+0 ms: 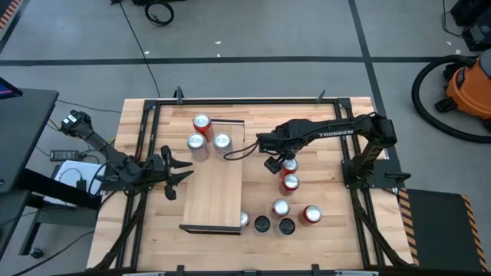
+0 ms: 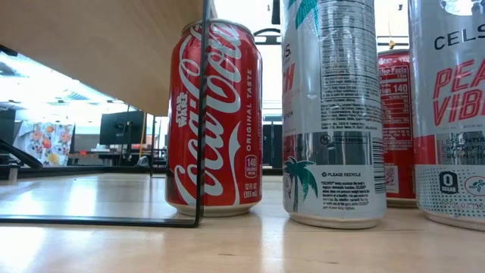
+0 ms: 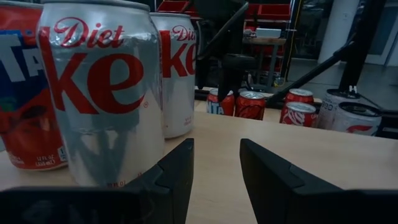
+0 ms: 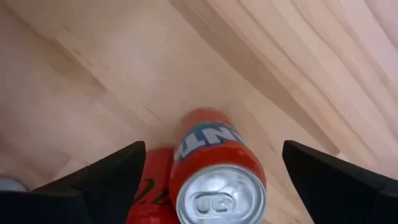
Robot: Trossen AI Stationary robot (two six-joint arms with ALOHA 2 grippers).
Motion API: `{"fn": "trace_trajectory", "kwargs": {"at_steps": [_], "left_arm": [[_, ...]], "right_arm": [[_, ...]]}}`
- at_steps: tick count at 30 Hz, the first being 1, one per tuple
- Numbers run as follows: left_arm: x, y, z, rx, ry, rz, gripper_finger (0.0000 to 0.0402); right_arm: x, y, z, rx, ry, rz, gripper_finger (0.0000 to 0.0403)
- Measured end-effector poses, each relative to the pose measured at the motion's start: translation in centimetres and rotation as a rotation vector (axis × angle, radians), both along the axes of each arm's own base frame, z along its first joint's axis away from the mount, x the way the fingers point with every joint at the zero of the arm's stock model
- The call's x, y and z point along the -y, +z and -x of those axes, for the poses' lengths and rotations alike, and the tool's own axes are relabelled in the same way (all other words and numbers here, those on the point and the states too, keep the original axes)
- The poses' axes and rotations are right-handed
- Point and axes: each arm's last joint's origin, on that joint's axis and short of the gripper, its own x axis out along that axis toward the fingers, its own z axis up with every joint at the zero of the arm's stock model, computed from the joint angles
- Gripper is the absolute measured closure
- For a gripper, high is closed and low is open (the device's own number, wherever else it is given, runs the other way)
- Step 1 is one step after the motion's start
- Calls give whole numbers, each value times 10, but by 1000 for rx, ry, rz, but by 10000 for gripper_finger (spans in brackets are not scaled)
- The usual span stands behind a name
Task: Place canned beverage on shelf
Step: Put the orange soda can on the shelf aligned with the other orange soda can
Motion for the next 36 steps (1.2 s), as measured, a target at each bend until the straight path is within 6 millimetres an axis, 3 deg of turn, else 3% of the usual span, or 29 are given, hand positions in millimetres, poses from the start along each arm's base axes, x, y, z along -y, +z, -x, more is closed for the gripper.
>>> {"fn": "trace_trajectory", "kwargs": {"at_steps": [6, 20, 29, 36], "left_arm": [[0, 0, 0, -5, 0, -21, 262], [0, 0, 0, -5, -2, -20, 262], [0, 0, 0, -4, -3, -19, 262], [0, 0, 0, -4, -3, -19, 262]], "right_arm": [[-2, -4, 3, -31, -31, -7, 15], [-6, -37, 17, -136, -65, -101, 16], [5, -52, 20, -134, 19, -107, 39], [20, -53, 22, -144, 251, -70, 85]]}}
